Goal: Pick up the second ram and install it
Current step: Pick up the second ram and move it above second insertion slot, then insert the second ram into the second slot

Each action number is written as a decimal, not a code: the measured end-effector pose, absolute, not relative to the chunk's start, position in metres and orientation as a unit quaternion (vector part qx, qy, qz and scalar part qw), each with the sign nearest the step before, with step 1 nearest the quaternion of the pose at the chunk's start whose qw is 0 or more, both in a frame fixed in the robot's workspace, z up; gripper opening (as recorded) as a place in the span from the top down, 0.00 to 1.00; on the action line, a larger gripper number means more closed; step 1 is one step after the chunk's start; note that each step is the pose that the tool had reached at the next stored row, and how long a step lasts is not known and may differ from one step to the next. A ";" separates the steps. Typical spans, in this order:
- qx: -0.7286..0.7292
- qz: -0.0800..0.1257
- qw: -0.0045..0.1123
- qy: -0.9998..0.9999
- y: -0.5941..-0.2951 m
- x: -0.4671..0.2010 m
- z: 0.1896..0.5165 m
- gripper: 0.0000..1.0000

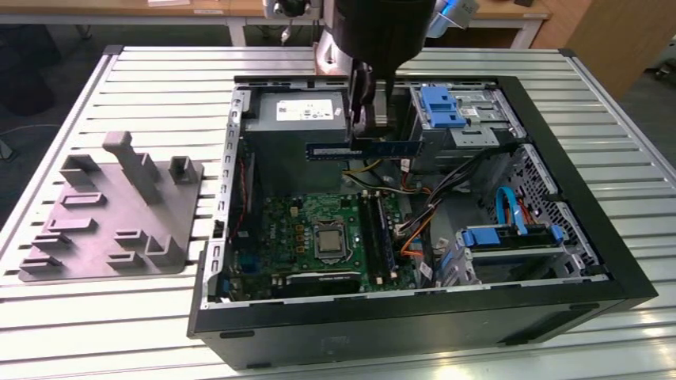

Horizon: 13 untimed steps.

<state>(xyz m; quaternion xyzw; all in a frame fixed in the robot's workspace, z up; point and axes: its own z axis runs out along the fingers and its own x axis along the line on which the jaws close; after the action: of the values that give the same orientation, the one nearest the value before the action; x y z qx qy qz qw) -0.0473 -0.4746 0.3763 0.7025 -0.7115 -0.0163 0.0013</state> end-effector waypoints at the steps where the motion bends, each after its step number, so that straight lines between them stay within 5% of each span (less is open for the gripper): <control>1: 0.703 -0.016 0.001 -0.711 -0.475 -0.047 0.375 0.89; 13: 0.703 -0.016 0.001 -0.711 -0.475 -0.047 0.372 0.89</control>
<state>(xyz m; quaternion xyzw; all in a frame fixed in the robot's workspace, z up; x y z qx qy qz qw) -0.0466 -0.4747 0.3724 0.7025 -0.7115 -0.0163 0.0013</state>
